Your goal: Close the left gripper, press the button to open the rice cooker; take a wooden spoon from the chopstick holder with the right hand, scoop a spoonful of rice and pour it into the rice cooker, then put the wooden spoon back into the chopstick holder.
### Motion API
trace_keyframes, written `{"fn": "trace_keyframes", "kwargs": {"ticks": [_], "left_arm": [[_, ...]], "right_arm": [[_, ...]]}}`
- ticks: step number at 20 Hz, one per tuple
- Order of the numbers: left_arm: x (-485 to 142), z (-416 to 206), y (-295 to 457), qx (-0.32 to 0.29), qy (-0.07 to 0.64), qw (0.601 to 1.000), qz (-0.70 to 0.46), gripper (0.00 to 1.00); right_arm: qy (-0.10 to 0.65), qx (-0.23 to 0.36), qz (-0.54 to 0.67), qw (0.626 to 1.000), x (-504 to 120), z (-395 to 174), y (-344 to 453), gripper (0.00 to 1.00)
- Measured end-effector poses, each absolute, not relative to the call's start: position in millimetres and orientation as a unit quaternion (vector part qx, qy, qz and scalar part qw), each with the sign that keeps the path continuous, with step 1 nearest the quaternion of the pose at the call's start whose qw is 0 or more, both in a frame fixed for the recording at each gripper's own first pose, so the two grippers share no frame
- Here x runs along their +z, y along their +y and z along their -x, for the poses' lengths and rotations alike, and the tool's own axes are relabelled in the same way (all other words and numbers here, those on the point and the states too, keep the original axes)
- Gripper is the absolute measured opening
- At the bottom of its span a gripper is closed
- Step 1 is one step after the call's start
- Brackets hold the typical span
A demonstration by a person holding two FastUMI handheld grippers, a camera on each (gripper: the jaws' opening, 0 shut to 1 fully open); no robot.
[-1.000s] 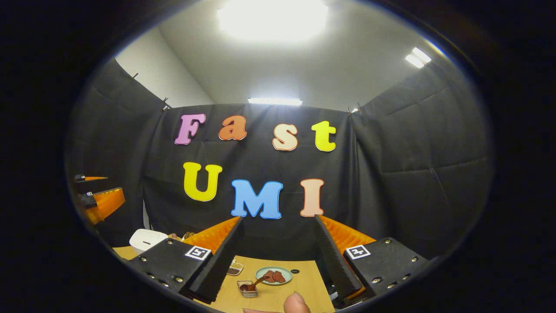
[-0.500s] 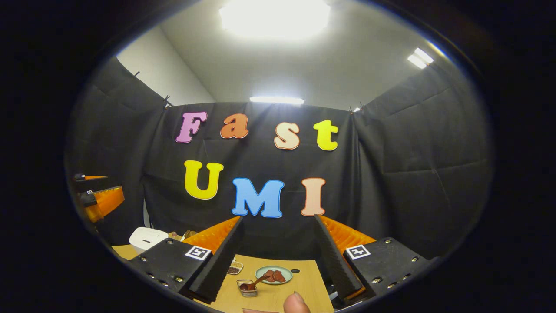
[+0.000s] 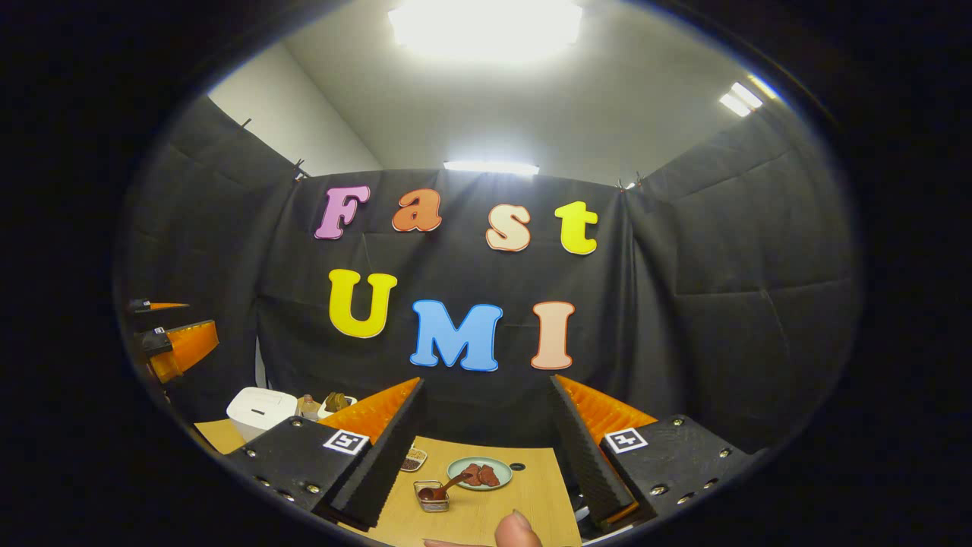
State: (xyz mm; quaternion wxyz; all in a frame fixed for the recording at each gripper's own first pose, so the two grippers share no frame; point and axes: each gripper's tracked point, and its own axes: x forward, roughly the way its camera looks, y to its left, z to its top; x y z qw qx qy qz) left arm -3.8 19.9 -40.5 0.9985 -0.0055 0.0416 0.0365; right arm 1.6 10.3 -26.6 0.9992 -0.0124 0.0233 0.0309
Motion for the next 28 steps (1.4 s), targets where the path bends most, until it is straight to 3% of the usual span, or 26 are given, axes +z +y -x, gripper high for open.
{"fn": "trace_keyframes", "kwargs": {"ticks": [4,5,6,9,12,15,16,17,28], "left_arm": [[-60.1,7.1,39.9,0.082,0.064,0.995,0.000,0.93],[-69.0,6.7,48.6,0.095,0.079,0.992,-0.010,0.82],[-78.0,7.0,55.5,0.105,0.092,0.990,-0.018,0.82],[-103.8,4.9,82.7,0.132,0.111,0.984,-0.032,0.62],[-143.8,-12.6,112.5,0.141,0.139,0.980,-0.018,0.40],[-181.7,-30.5,160.8,0.161,0.176,0.971,-0.021,0.08],[-193.1,-38.6,178.6,0.166,0.184,0.969,-0.023,0.17],[-208.4,-46.5,186.2,0.160,0.193,0.968,-0.020,0.10],[-393.3,-145.2,307.2,0.167,0.297,0.940,-0.022,0.09]], "right_arm": [[0.029,0.057,0.005,0.998,-41.3,-4.8,17.1,0.97],[0.033,0.057,0.004,0.998,-46.0,-8.7,17.7,0.97],[0.047,0.060,0.005,0.997,-56.7,-8.4,20.6,0.97],[0.047,0.065,-0.001,0.997,-52.9,-15.1,33.7,0.97],[0.053,0.032,0.003,0.998,-54.1,-23.8,43.5,0.97],[0.054,0.025,-0.004,0.998,-44.2,-33.2,80.9,0.97],[0.055,0.020,0.006,0.998,-43.4,-37.4,88.0,0.97],[0.051,0.011,0.014,0.999,-38.3,-42.1,94.5,0.97],[0.124,-0.043,0.042,0.990,-56.1,-56.7,154.5,0.97]]}}
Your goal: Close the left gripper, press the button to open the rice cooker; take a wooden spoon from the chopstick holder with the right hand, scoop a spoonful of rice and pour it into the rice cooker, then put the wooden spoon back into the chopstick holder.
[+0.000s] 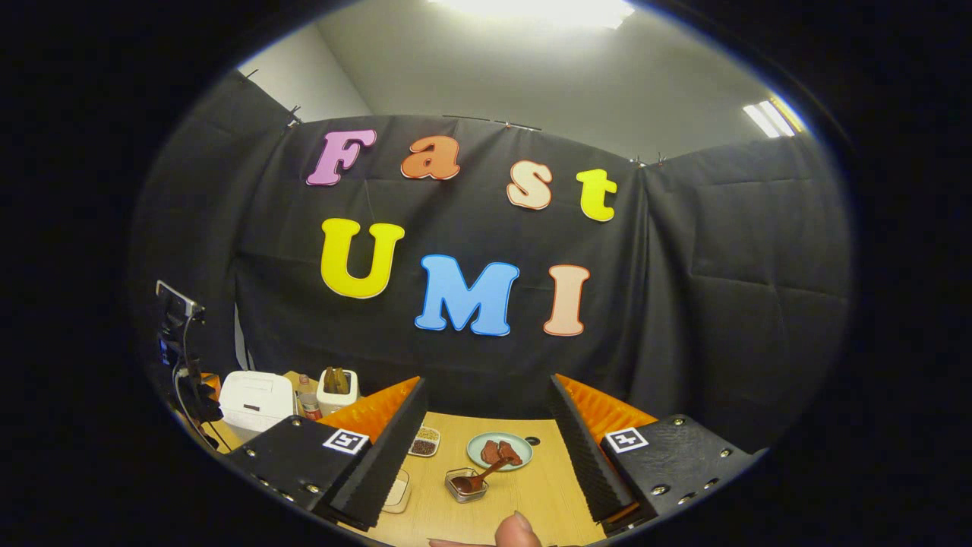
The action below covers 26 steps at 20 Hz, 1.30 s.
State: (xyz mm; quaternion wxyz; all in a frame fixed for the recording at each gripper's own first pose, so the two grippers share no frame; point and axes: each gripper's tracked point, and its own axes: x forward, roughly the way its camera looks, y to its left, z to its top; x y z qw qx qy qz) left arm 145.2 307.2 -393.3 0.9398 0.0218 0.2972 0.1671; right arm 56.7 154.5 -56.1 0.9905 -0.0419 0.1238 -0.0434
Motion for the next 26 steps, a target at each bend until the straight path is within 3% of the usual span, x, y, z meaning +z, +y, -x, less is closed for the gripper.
{"fn": "trace_keyframes", "kwargs": {"ticks": [5,12,17,22,26], "left_arm": [[-481.3,-174.2,314.8,0.161,0.366,0.917,0.016,0.09],[-543.6,-177.9,314.6,0.161,0.418,0.894,0.023,0.09],[-542.3,-185.2,318.4,0.150,0.404,0.902,0.009,0.10],[-543.9,-187.0,322.3,0.133,0.471,0.861,0.141,0.09],[-522.7,-188.1,331.7,0.149,0.422,0.868,0.214,0.10]], "right_arm": [[0.144,-0.049,0.064,0.986,-58.6,-54.6,170.6,0.97],[0.154,-0.047,0.084,0.983,-61.6,-44.5,176.2,0.97],[0.167,-0.022,0.079,0.982,-69.8,-41.1,190.2,0.97],[0.170,-0.001,0.076,0.982,-73.9,-34.7,198.7,0.98],[0.184,0.008,0.055,0.981,-83.4,-29.1,200.4,0.97]]}}
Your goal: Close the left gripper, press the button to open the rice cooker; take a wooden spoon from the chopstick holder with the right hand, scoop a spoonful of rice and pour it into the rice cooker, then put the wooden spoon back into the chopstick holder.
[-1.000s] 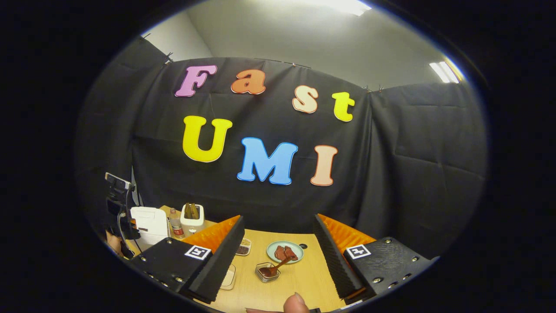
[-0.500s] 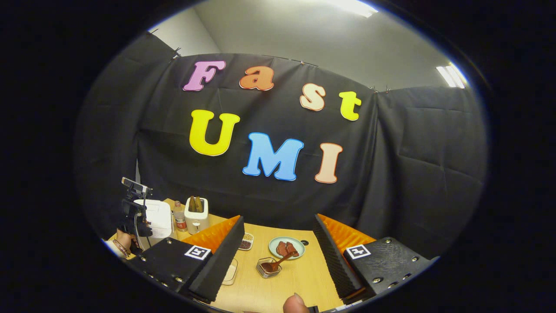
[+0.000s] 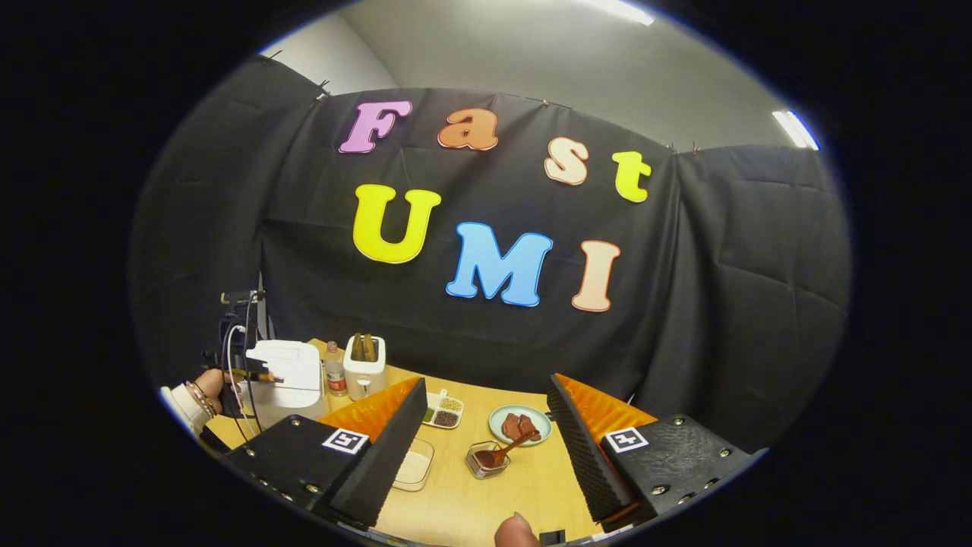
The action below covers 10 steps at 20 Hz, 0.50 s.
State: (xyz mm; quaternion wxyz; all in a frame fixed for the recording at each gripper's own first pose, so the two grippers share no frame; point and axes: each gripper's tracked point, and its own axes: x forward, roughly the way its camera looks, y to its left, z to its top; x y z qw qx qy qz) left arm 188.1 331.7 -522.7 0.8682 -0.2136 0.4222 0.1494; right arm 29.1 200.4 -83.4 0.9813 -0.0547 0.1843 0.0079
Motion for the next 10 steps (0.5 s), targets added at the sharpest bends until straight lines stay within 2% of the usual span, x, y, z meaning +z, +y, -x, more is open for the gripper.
{"fn": "trace_keyframes", "kwargs": {"ticks": [4,6,9,10], "left_arm": [[-464.7,-200.7,341.3,0.154,0.321,0.916,0.186,0.10],[-442.6,-201.8,334.9,0.153,0.298,0.922,0.194,0.10],[-418.1,-199.7,309.2,0.120,0.268,0.928,0.232,0.12],[-408.9,-196.1,303.4,0.112,0.259,0.931,0.230,0.10]], "right_arm": [[0.183,0.000,0.054,0.982,-82.3,-21.3,188.1,0.97],[0.177,-0.007,0.053,0.983,-79.0,-19.2,179.1,0.97],[0.171,-0.019,0.042,0.984,-77.0,-15.7,163.4,0.97],[0.170,-0.023,0.038,0.984,-77.8,-13.4,157.5,0.97]]}}
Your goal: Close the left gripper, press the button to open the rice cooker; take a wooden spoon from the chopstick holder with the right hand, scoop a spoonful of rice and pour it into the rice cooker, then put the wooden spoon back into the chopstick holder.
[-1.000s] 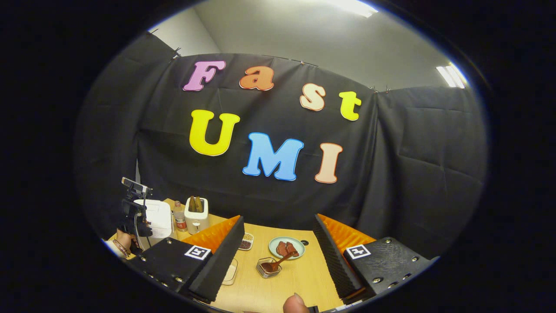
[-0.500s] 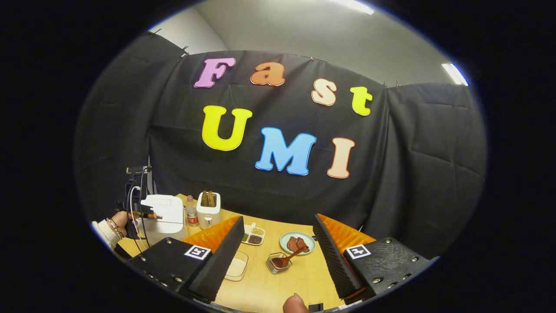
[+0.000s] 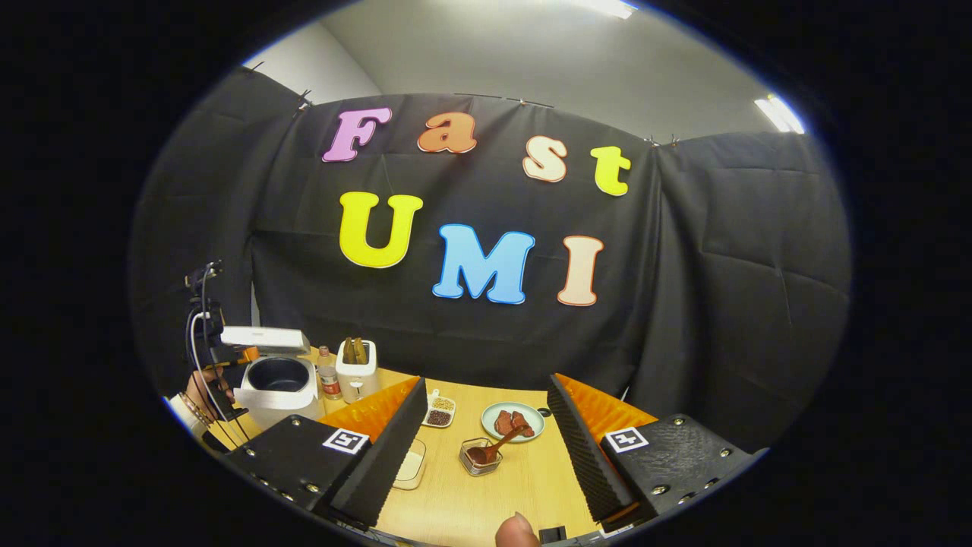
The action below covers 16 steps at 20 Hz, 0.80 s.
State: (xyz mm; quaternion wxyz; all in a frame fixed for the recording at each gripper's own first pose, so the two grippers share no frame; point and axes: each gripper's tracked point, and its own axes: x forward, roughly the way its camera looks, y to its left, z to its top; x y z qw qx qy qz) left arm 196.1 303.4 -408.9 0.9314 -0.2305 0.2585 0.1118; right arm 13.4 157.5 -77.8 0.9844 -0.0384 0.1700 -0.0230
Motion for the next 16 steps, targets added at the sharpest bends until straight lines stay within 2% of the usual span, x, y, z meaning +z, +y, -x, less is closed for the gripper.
{"fn": "trace_keyframes", "kwargs": {"ticks": [5,8,9,10,11,12,13,14,15,16], "left_arm": [[-347.4,-168.9,281.8,0.060,0.193,0.958,0.202,0.10],[-313.4,-163.0,283.6,0.057,0.160,0.968,0.185,0.11],[-302.9,-159.9,285.3,0.060,0.150,0.970,0.180,0.02],[-293.4,-157.5,286.0,0.065,0.141,0.972,0.176,0.11],[-285.3,-153.3,284.7,0.069,0.132,0.973,0.174,0.07],[-277.2,-148.8,284.1,0.076,0.127,0.974,0.171,0.27],[-273.1,-144.2,280.3,0.079,0.121,0.975,0.168,0.18],[-268.3,-143.4,276.3,0.085,0.119,0.976,0.163,0.18],[-267.0,-133.3,270.0,0.092,0.120,0.975,0.160,0.27],[-264.2,-128.0,263.6,0.099,0.121,0.975,0.158,0.27]], "right_arm": [[0.153,-0.037,0.009,0.988,-74.0,-14.2,128.7,0.97],[0.151,-0.036,-0.028,0.988,-80.2,-22.5,114.6,0.97],[0.153,-0.036,-0.034,0.987,-85.2,-25.2,108.8,0.97],[0.155,-0.034,-0.040,0.987,-90.2,-29.2,103.2,0.97],[0.156,-0.031,-0.047,0.986,-96.5,-33.3,98.5,0.97],[0.156,-0.022,-0.056,0.986,-105.8,-38.0,94.4,0.97],[0.159,-0.012,-0.068,0.985,-116.4,-44.1,90.3,0.97],[0.164,-0.003,-0.081,0.983,-130.0,-50.9,85.5,0.97],[0.170,0.003,-0.092,0.981,-144.0,-59.6,79.8,0.97],[0.175,0.012,-0.105,0.979,-158.2,-67.5,74.2,0.97]]}}
